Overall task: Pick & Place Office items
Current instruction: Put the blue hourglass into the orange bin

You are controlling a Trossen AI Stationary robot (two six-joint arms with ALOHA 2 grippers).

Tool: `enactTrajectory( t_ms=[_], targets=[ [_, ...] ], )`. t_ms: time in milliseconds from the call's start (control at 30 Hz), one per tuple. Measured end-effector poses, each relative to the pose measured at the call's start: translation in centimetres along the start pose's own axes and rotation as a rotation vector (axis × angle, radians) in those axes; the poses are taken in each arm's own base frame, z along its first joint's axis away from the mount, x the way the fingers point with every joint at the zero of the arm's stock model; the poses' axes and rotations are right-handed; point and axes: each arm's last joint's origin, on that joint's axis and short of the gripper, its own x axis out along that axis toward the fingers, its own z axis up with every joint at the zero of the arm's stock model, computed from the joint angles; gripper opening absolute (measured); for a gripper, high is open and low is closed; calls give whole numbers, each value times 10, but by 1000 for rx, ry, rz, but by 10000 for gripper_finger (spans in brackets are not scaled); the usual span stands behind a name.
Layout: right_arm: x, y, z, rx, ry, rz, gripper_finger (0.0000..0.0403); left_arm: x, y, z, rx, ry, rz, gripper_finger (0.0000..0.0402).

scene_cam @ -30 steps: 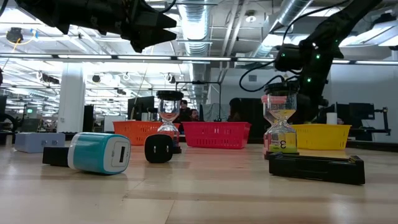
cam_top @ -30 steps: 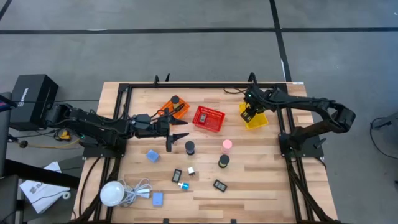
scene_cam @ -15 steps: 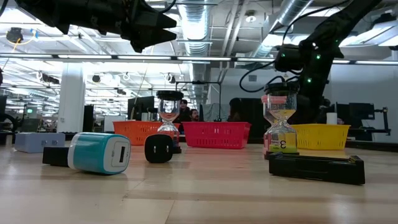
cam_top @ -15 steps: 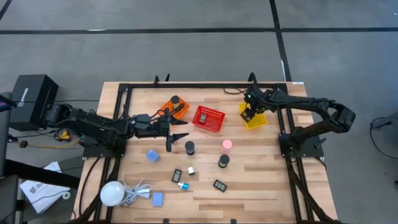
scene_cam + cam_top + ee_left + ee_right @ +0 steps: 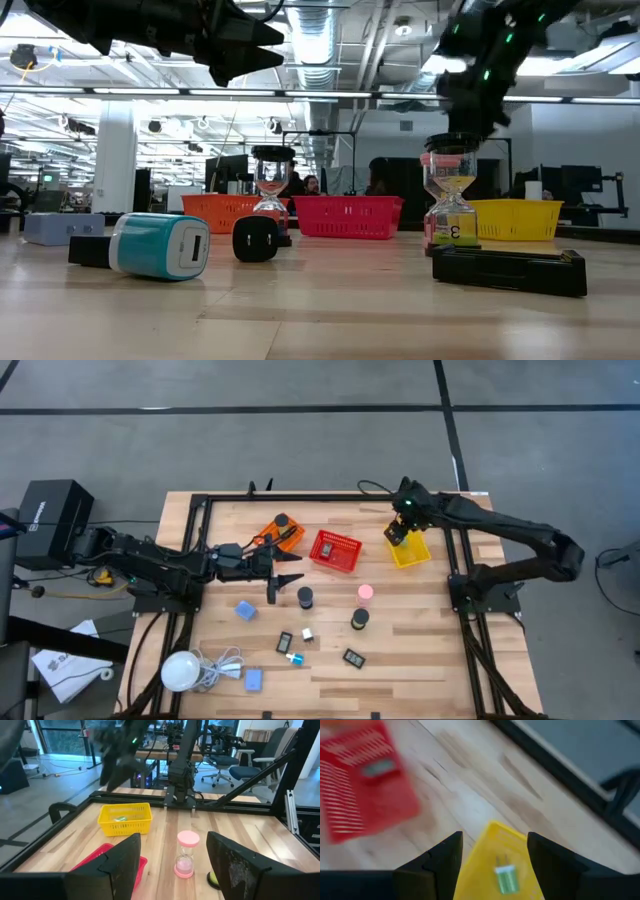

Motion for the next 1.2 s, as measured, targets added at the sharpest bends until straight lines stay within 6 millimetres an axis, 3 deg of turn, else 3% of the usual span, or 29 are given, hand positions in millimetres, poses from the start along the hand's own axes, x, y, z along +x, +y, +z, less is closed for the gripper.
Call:
enactTrajectory(
  t_ms=[167, 267, 433, 633, 900, 1200],
  targets=[
    [-48, 12, -16, -36, -169, 104, 214, 0, 0, 0, -20, 0, 0, 222],
    [-55, 23, -37, -52, -303, 212, 214, 0, 0, 0, -26, 1, 0, 222],
    [-40, 39, -73, -87, -500, 344, 214, 3, -1, -4, -15, 23, -12, 222],
    [-21, 52, -91, -174, -662, 402, 214, 16, -3, -25, -2, 110, -19, 222],
    [-1, 60, -98, -247, -601, 379, 214, 31, -6, -51, 12, 198, -29, 222],
    [13, 68, -97, -266, -551, 365, 214, 34, -8, -55, -16, 203, -63, 222]
  ],
)
